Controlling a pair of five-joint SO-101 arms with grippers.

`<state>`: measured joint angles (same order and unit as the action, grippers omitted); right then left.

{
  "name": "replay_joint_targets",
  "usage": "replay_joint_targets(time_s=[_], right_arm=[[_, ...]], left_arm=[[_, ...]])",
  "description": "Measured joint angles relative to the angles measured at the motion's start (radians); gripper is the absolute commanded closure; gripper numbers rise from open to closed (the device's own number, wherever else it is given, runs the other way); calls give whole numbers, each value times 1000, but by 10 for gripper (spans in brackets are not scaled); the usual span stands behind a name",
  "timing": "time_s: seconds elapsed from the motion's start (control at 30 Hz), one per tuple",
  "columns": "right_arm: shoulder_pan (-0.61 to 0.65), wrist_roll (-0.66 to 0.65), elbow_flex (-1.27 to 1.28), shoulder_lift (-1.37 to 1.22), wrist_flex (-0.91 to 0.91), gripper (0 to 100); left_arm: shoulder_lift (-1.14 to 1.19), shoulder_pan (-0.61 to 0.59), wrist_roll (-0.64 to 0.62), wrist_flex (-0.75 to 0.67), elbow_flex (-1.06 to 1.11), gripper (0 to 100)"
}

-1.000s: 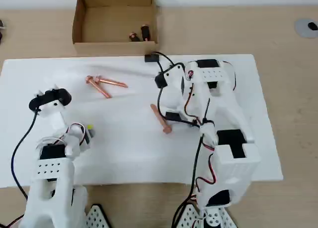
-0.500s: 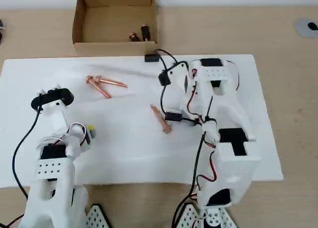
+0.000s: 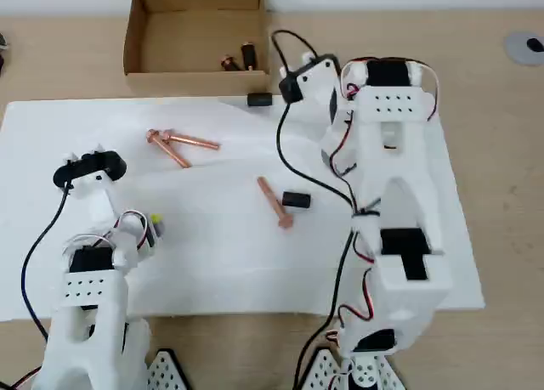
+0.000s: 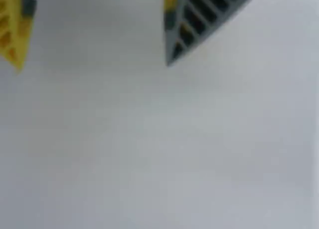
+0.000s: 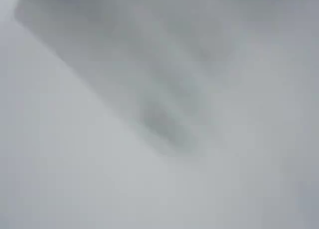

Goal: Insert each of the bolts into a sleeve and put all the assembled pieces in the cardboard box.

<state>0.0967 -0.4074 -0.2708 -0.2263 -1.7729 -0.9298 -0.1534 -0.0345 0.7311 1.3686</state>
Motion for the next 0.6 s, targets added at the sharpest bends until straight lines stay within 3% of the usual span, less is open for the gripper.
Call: replay_joint_targets(time_s=[0.6], right_arm=[[-28,46,-110,414,0,988]], left_arm=[[0,0,0,0,0,802]])
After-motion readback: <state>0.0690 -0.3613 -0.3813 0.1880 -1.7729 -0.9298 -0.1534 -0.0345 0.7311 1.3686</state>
